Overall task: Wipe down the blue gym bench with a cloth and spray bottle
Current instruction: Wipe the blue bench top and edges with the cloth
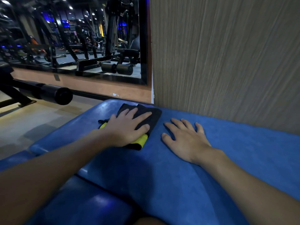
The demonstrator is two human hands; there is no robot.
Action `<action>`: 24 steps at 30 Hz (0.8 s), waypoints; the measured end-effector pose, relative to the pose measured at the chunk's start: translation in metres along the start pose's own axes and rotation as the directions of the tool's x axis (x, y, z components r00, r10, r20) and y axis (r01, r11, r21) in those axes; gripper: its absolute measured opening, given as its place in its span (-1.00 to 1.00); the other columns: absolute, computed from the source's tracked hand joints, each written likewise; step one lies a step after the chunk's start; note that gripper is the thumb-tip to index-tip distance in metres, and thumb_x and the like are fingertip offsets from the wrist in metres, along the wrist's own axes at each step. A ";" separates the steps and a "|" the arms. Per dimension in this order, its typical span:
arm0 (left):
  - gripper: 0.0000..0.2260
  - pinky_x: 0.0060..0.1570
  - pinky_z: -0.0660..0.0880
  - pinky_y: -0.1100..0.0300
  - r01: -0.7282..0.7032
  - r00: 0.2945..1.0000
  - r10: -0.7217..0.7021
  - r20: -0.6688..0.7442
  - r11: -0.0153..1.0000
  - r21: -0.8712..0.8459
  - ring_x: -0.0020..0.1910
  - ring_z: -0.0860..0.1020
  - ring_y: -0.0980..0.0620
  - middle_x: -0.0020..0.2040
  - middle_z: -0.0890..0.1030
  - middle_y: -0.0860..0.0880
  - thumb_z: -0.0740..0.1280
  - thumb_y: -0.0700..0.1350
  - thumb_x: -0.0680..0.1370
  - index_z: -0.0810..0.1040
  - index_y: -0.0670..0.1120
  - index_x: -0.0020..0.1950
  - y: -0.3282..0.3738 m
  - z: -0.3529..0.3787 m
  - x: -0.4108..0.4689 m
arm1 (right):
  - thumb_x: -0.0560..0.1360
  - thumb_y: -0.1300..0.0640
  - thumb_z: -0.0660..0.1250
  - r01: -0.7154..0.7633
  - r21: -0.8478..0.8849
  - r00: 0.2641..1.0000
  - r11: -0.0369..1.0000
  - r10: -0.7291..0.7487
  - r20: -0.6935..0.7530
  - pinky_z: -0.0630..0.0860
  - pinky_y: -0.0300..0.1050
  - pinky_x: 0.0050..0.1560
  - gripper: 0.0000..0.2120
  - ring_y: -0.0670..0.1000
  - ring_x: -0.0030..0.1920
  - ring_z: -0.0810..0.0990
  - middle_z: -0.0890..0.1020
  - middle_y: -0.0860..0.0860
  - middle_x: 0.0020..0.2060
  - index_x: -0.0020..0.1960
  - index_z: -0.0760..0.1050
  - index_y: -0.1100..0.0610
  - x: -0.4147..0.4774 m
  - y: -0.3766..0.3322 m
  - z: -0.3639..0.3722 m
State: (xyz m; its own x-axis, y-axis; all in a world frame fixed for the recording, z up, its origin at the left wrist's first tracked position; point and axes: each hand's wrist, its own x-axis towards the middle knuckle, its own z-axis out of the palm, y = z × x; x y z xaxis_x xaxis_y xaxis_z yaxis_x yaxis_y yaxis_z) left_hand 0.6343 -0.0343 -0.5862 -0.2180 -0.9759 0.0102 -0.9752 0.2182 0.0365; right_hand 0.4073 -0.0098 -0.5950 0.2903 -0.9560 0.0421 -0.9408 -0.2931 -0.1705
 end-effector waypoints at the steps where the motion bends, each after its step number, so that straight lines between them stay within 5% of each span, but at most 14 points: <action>1: -0.33 0.51 0.02 -0.22 -0.006 1.000 0.006 0.001 1.000 0.012 0.62 -0.08 -0.06 0.66 -0.06 0.04 -0.28 0.47 0.38 -0.20 0.47 0.51 -0.003 0.000 -0.018 | 0.60 -0.29 -0.13 0.000 0.001 1.000 1.000 0.000 0.002 -0.21 0.27 0.52 -0.43 0.01 0.60 -0.09 0.03 -0.12 0.60 0.58 0.06 -0.17 0.000 0.000 0.000; 10: -0.34 0.52 -0.02 -0.09 -0.042 0.999 0.041 0.027 0.998 0.054 0.62 -0.19 0.02 0.65 -0.17 0.09 -0.51 0.56 0.26 -0.37 0.57 0.39 -0.021 -0.007 -0.125 | 0.61 -0.27 -0.15 0.003 -0.038 0.998 0.999 -0.001 0.063 -0.21 0.31 0.51 -0.42 0.04 0.60 -0.10 0.00 -0.08 0.61 0.59 0.04 -0.13 -0.006 -0.004 -0.006; 15: -0.34 0.50 0.06 -0.16 -0.012 1.000 0.011 0.014 0.999 0.045 0.62 -0.10 -0.02 0.65 -0.08 0.05 -0.29 0.48 0.34 -0.26 0.52 0.46 -0.017 -0.008 -0.082 | 0.62 -0.21 0.00 0.005 -0.037 1.000 0.999 -0.005 0.016 -0.18 0.33 0.51 -0.45 0.06 0.60 -0.08 0.08 -0.02 0.60 0.56 0.15 -0.06 0.010 -0.019 -0.016; 19: -0.29 0.48 0.06 -0.23 0.024 1.000 -0.024 0.008 0.999 0.022 0.62 -0.05 -0.06 0.66 -0.02 0.03 -0.24 0.47 0.33 -0.16 0.46 0.51 -0.023 -0.004 -0.021 | 0.61 -0.26 -0.09 -0.006 -0.035 0.998 0.999 0.009 0.060 -0.21 0.33 0.51 -0.39 0.07 0.60 -0.14 -0.02 -0.02 0.62 0.60 0.04 -0.04 0.019 -0.027 -0.001; 24: -0.47 0.46 0.06 -0.33 0.028 0.999 -0.027 -0.019 1.000 0.015 0.61 -0.02 -0.15 0.66 0.00 -0.04 -0.07 0.39 0.58 -0.10 0.43 0.54 -0.025 -0.002 0.057 | 0.61 -0.26 -0.14 0.006 -0.053 0.999 0.999 -0.004 0.039 -0.22 0.32 0.50 -0.39 0.06 0.60 -0.17 -0.05 -0.02 0.61 0.60 0.01 -0.06 0.020 -0.024 0.006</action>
State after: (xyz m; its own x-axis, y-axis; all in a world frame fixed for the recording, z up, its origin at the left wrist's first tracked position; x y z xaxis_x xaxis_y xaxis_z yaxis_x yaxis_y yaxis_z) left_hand 0.6462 -0.0958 -0.5845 -0.1904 -0.9813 0.0282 -0.9813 0.1910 0.0219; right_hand 0.4367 -0.0222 -0.5955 0.3006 -0.9537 0.0042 -0.9469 -0.2990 -0.1182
